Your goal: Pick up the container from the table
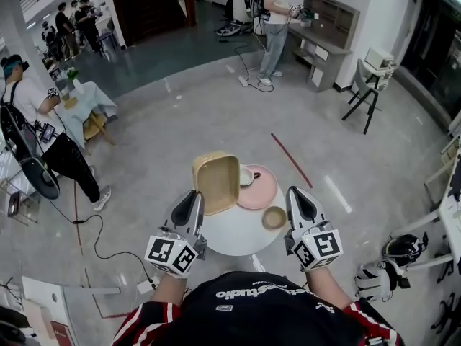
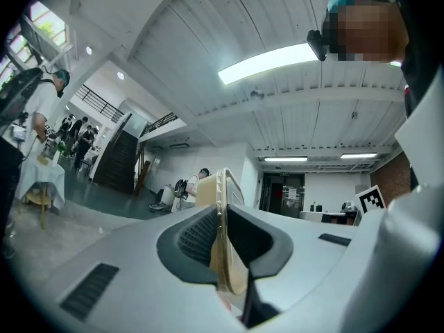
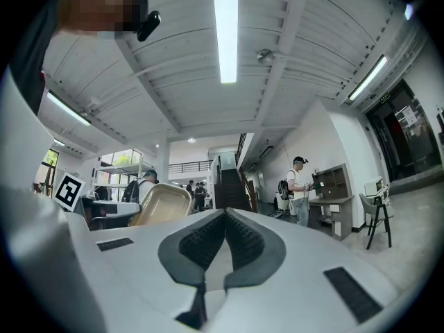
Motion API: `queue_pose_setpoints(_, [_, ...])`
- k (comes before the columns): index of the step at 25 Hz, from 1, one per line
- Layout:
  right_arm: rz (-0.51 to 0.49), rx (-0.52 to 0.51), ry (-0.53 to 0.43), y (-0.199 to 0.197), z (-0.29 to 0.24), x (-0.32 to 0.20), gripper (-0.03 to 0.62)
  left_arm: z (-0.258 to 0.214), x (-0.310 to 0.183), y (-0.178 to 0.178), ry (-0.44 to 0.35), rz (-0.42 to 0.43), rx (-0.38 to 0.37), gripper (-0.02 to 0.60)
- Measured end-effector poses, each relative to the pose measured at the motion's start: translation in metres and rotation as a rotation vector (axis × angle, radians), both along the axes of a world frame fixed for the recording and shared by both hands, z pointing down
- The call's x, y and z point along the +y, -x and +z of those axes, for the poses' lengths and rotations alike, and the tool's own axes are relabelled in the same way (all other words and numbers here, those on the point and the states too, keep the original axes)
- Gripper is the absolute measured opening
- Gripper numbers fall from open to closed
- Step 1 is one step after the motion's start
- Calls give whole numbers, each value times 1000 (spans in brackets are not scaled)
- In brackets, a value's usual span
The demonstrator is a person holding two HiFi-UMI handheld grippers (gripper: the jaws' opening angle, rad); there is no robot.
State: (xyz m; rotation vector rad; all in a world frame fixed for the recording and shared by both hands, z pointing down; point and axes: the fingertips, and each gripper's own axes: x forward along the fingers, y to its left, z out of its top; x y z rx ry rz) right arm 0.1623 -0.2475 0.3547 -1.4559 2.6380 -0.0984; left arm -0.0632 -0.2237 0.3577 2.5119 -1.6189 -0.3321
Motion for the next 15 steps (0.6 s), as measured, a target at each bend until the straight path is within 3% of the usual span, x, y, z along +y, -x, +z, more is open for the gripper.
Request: queue_pose_setpoints(15, [-41, -6, -1, 2, 3, 7, 6, -7, 8, -10, -17, -6, -2, 55])
